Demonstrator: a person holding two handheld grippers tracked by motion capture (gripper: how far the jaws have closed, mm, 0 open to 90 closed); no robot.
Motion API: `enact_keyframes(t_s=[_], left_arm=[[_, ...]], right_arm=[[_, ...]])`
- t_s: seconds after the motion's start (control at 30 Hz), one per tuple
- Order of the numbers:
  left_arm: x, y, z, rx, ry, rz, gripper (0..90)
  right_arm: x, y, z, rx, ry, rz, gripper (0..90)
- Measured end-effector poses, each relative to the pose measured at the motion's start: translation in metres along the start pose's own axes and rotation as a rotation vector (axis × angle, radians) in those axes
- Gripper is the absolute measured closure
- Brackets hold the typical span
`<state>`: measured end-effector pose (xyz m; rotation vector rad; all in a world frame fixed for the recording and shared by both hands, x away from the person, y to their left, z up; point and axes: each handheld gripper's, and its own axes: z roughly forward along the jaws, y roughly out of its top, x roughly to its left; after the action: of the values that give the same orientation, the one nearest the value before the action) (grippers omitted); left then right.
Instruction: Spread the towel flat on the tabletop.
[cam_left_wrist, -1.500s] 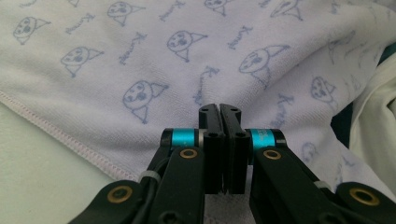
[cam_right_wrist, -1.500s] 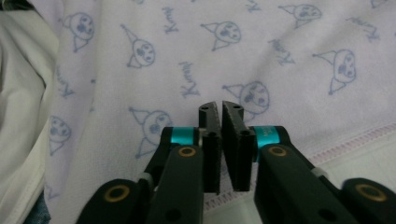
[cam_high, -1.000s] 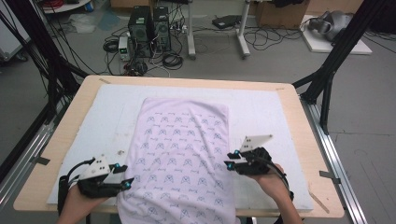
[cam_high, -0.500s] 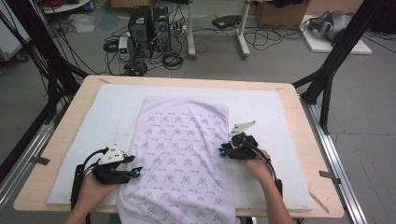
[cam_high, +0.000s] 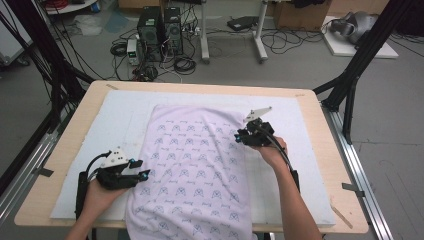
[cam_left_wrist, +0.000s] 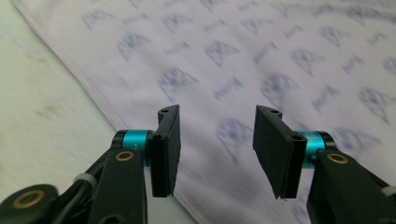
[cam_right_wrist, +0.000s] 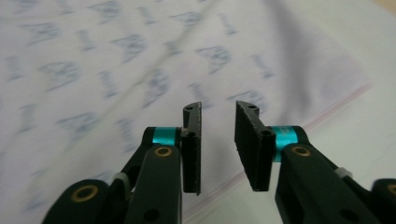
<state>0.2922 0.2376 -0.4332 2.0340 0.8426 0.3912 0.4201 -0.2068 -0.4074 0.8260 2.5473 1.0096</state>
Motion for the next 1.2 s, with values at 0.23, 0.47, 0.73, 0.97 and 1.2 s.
enact_keyframes(t_s=[0.23,0.47,0.73,0.97,1.2], left_arm=[[0.012,0.029,0.020,-0.023,0.004,-0.006,51.1],[0.006,0.032,0.030,0.001,-0.014,0.023,50.4],[0.003,0.030,0.026,0.000,-0.013,0.031,50.3],[0.003,0.023,0.024,0.022,-0.013,0.032,49.0],[0.005,0.023,0.028,0.021,-0.012,0.027,48.7]], right_arm=[[-0.039,0.013,0.025,0.013,-0.116,0.056,61.8],[-0.059,-0.001,0.038,0.030,-0.178,0.152,60.3],[-0.038,0.017,0.033,-0.067,-0.027,0.078,86.4],[-0.020,0.026,0.026,-0.074,0.103,0.046,67.5],[-0.008,0.035,0.043,-0.069,0.057,0.074,56.8]])
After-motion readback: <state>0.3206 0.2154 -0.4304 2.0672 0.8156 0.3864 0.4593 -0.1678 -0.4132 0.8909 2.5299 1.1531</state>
